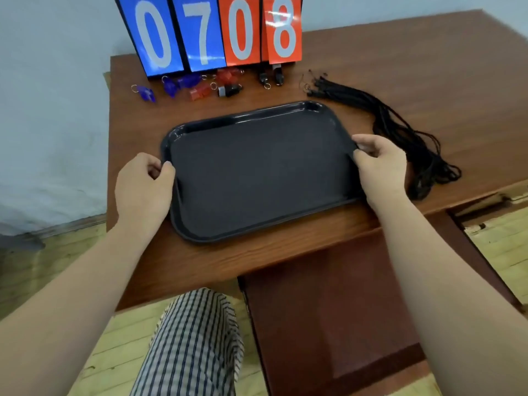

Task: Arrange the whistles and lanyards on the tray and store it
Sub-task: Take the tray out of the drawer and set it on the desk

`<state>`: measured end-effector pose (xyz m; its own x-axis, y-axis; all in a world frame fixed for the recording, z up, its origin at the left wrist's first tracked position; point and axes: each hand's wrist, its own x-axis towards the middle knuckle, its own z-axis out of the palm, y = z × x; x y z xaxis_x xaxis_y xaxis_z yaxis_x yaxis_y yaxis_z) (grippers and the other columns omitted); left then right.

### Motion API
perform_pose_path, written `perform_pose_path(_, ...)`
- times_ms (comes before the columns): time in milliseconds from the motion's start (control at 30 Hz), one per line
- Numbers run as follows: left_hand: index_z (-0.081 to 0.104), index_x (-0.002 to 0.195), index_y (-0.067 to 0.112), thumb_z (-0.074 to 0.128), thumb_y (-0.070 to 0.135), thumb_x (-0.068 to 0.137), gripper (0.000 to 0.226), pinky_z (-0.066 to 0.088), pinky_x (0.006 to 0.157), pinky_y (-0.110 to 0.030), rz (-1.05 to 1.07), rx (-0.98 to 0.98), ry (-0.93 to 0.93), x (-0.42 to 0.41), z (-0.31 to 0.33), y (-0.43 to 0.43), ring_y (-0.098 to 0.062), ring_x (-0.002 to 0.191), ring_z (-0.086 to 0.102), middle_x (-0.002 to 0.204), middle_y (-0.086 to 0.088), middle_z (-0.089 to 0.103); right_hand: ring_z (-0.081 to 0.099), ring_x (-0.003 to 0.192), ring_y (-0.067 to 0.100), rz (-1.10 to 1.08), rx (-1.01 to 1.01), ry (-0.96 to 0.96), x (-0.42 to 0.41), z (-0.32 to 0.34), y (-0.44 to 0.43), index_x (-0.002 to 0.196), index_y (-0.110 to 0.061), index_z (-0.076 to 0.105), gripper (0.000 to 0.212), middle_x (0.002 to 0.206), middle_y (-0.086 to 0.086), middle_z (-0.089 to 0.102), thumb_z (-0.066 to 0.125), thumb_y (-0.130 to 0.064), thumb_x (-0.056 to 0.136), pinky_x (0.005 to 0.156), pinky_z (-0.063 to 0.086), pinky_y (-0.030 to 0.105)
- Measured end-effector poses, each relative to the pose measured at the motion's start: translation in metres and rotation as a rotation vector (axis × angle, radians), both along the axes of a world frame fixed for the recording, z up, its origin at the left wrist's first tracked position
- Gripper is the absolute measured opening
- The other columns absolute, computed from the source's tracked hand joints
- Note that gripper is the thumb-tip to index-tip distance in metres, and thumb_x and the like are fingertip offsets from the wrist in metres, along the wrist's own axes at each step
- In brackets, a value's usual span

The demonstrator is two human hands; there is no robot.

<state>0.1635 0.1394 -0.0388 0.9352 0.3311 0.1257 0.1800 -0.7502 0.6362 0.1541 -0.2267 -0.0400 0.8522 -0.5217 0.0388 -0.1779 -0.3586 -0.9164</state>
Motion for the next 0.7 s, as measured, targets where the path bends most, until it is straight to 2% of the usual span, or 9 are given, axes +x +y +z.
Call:
perform_pose_path(67, 0.061, 0.097, 0.016, 0.055, 0.037, 0.093, 0.022, 0.042, 0.079, -0.035, -0.009, -0.023, -0.052, 0.002, -0.006, 0.004, -0.02, 0.093, 0.055, 0.096, 0.0, 0.06, 0.062, 0.088, -0.004, -0.012, -0.019, -0.012, 0.0, -0.003, 0.0, 0.108, -0.025, 0.071, 0.027, 0.096, -0.016, 0.068, 0.057, -0.01, 0.09, 0.074, 0.048, 0.013)
perform_pose_path(133, 0.063, 0.106, 0.018, 0.056, 0.041, 0.087, 0.031, 0.048, 0.091, -0.042, -0.011, -0.041, -0.107, 0.006, -0.01, 0.009, -0.023, 0.104, 0.056, 0.105, -0.001, 0.061, 0.064, 0.089, 0.002, -0.021, -0.024, -0.024, 0.0, -0.003, 0.001, 0.107, -0.025, 0.072, 0.027, 0.098, -0.014, 0.069, 0.056, -0.01, 0.09, 0.073, 0.05, 0.018)
perform_pose_path(233, 0.062, 0.116, 0.02, 0.055, 0.042, 0.082, 0.041, 0.047, 0.099, -0.049, -0.037, -0.079, -0.115, 0.007, -0.011, 0.01, -0.026, 0.115, 0.056, 0.115, -0.002, 0.065, 0.065, 0.09, 0.01, -0.034, -0.037, -0.02, -0.005, -0.002, 0.004, 0.104, -0.027, 0.071, 0.026, 0.102, -0.011, 0.069, 0.054, -0.014, 0.089, 0.072, 0.054, 0.026)
perform_pose_path(333, 0.063, 0.117, 0.023, 0.054, 0.037, 0.08, 0.04, 0.046, 0.103, -0.047, -0.043, -0.157, -0.101, 0.004, -0.009, 0.009, -0.023, 0.118, 0.057, 0.115, 0.002, 0.068, 0.063, 0.077, 0.013, -0.049, -0.062, -0.008, -0.014, -0.002, 0.009, 0.103, -0.024, 0.069, 0.028, 0.104, -0.004, 0.068, 0.05, -0.01, 0.088, 0.058, 0.048, 0.025)
perform_pose_path(400, 0.064, 0.118, 0.025, 0.053, 0.038, 0.078, 0.043, 0.046, 0.104, -0.046, -0.052, -0.196, -0.091, 0.002, -0.008, 0.009, -0.021, 0.119, 0.057, 0.116, 0.005, 0.069, 0.059, 0.066, 0.012, -0.056, -0.085, 0.003, -0.02, -0.003, 0.014, 0.11, -0.023, 0.068, 0.032, 0.108, -0.001, 0.067, 0.047, -0.01, 0.089, 0.051, 0.042, 0.022)
perform_pose_path(467, 0.064, 0.118, 0.026, 0.054, 0.039, 0.078, 0.043, 0.046, 0.104, -0.047, -0.059, -0.219, -0.091, 0.001, -0.008, 0.009, -0.022, 0.12, 0.056, 0.116, 0.004, 0.069, 0.059, 0.068, 0.012, -0.057, -0.127, 0.016, -0.025, -0.004, 0.018, 0.121, -0.022, 0.065, 0.036, 0.117, 0.0, 0.064, 0.048, -0.012, 0.09, 0.05, 0.04, 0.02)
perform_pose_path(533, 0.064, 0.116, 0.026, 0.054, 0.04, 0.078, 0.042, 0.046, 0.103, -0.048, -0.055, -0.214, -0.088, 0.001, -0.006, 0.008, -0.024, 0.12, 0.056, 0.116, 0.003, 0.068, 0.062, 0.081, 0.016, -0.043, -0.182, 0.031, -0.029, -0.003, 0.024, 0.13, -0.02, 0.061, 0.039, 0.128, 0.0, 0.059, 0.049, -0.016, 0.092, 0.058, 0.044, 0.021)
perform_pose_path(633, 0.063, 0.117, 0.024, 0.054, 0.039, 0.08, 0.041, 0.044, 0.102, -0.048, -0.047, -0.181, -0.089, 0.0, -0.005, 0.007, -0.026, 0.121, 0.051, 0.116, 0.001, 0.068, 0.062, 0.105, 0.022, -0.007, -0.259, 0.051, -0.036, -0.002, 0.033, 0.137, -0.018, 0.055, 0.047, 0.137, 0.002, 0.056, 0.05, -0.023, 0.091, 0.085, 0.053, 0.035)
perform_pose_path(700, 0.062, 0.117, 0.024, 0.054, 0.037, 0.082, 0.038, 0.043, 0.102, -0.048, -0.048, -0.174, -0.087, -0.001, -0.005, 0.007, -0.026, 0.122, 0.048, 0.115, 0.0, 0.067, 0.06, 0.114, 0.026, 0.005, -0.313, 0.077, -0.039, 0.0, 0.037, 0.139, -0.017, 0.053, 0.053, 0.137, 0.003, 0.057, 0.049, -0.028, 0.088, 0.098, 0.051, 0.044)
